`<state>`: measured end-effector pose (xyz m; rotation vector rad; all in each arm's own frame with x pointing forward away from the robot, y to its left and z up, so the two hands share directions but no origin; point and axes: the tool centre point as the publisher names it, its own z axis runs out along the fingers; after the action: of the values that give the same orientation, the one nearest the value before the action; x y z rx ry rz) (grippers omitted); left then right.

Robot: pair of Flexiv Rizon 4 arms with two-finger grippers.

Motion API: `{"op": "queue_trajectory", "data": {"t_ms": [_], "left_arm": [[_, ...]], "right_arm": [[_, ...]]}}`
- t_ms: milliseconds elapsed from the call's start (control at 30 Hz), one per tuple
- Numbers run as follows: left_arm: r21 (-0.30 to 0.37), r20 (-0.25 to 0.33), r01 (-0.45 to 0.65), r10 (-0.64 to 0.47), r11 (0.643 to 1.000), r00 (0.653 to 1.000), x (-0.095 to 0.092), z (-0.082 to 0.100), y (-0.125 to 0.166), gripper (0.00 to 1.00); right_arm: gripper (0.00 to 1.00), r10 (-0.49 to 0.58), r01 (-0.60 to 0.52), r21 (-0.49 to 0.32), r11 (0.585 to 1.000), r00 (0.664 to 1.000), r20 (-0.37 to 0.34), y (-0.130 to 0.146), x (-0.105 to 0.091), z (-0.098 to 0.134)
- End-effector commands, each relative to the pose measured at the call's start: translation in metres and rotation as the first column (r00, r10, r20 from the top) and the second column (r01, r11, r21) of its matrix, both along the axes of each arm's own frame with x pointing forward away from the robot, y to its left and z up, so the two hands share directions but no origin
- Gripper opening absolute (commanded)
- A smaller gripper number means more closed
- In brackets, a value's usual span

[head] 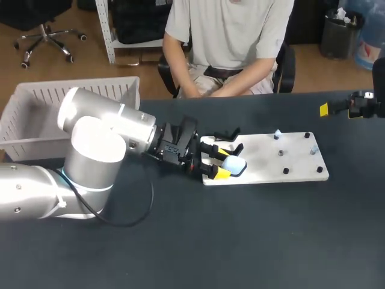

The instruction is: Pick up each earbud case from the left stands, insert the matching earbuds, close the lid, and place the case in the box.

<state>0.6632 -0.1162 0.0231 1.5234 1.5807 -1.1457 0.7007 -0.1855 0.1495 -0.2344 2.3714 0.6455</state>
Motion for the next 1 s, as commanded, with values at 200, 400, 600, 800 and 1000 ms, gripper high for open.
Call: {"op": "queue_trajectory", "data": {"t_ms": [200, 400, 600, 800, 1000], "left_arm": [[-0.016, 0.003, 0.017, -0.017, 1.000, 1.000, 0.0052, -0.0041, -0.0055, 0.57], [-0.022, 0.015, 0.026, -0.026, 0.999, 1.000, 0.0015, -0.0070, -0.0056, 0.53], [-0.022, 0.025, 0.023, -0.022, 1.000, 0.999, 0.0022, -0.0091, -0.0075, 0.47], [-0.029, 0.044, 0.026, -0.025, 0.999, 0.999, 0.0041, -0.0086, -0.0099, 0.48], [-0.029, 0.048, 0.036, -0.034, 0.999, 0.998, 0.0045, -0.0085, -0.0107, 0.49]], "right_arm": [[1.00, 0.002, -0.002, 0.000, 1.000, 1.000, -0.001, -0.0006, 0.0003, 0.0001], [1.00, 0.002, -0.002, 0.000, 1.000, 1.000, -0.001, -0.0006, 0.0003, 0.0001], [1.00, 0.002, -0.002, 0.000, 1.000, 1.000, -0.001, -0.0006, 0.0003, 0.0001], [1.00, 0.002, -0.002, 0.000, 1.000, 1.000, -0.001, -0.0006, 0.0003, 0.0001], [1.00, 0.002, -0.002, 0.000, 1.000, 1.000, -0.001, -0.0006, 0.0003, 0.0001]]}}
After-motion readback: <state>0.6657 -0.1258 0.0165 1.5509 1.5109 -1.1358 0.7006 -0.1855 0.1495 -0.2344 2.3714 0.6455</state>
